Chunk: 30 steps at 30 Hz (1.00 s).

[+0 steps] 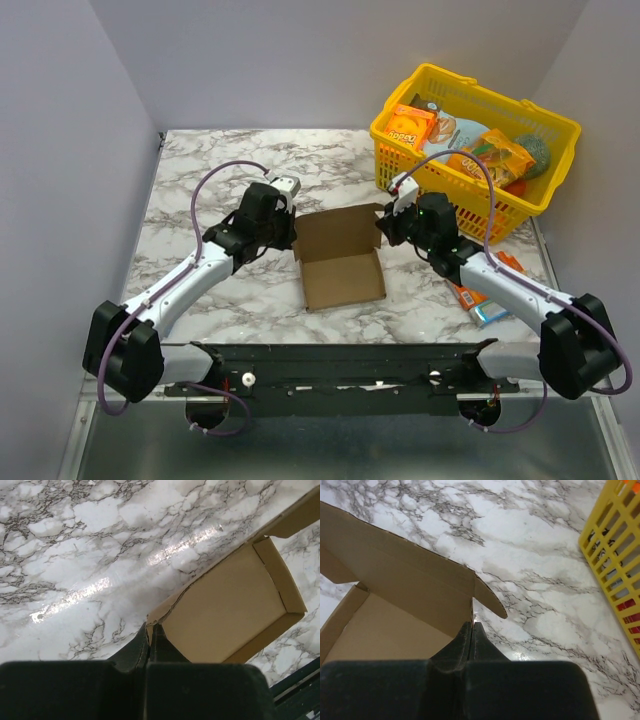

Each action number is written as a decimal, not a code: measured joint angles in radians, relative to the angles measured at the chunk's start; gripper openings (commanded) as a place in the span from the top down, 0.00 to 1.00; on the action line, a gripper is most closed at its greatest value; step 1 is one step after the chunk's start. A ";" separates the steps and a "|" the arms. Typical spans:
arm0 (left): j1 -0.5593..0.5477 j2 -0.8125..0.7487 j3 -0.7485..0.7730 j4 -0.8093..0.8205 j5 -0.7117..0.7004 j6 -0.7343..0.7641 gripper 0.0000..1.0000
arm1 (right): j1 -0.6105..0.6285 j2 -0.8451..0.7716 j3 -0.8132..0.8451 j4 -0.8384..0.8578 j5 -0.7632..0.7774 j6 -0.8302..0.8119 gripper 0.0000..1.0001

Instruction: Fold the paper box

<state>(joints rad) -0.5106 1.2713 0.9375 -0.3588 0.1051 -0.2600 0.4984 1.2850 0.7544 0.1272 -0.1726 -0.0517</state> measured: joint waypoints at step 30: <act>-0.141 0.113 -0.176 0.570 -0.357 -0.125 1.00 | 0.187 0.015 -0.180 0.317 0.615 0.400 0.99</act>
<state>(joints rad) -0.6518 1.3838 0.7612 0.2111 -0.2523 -0.3847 0.6853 1.2999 0.5739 0.4438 0.4423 0.3485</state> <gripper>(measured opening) 0.014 0.015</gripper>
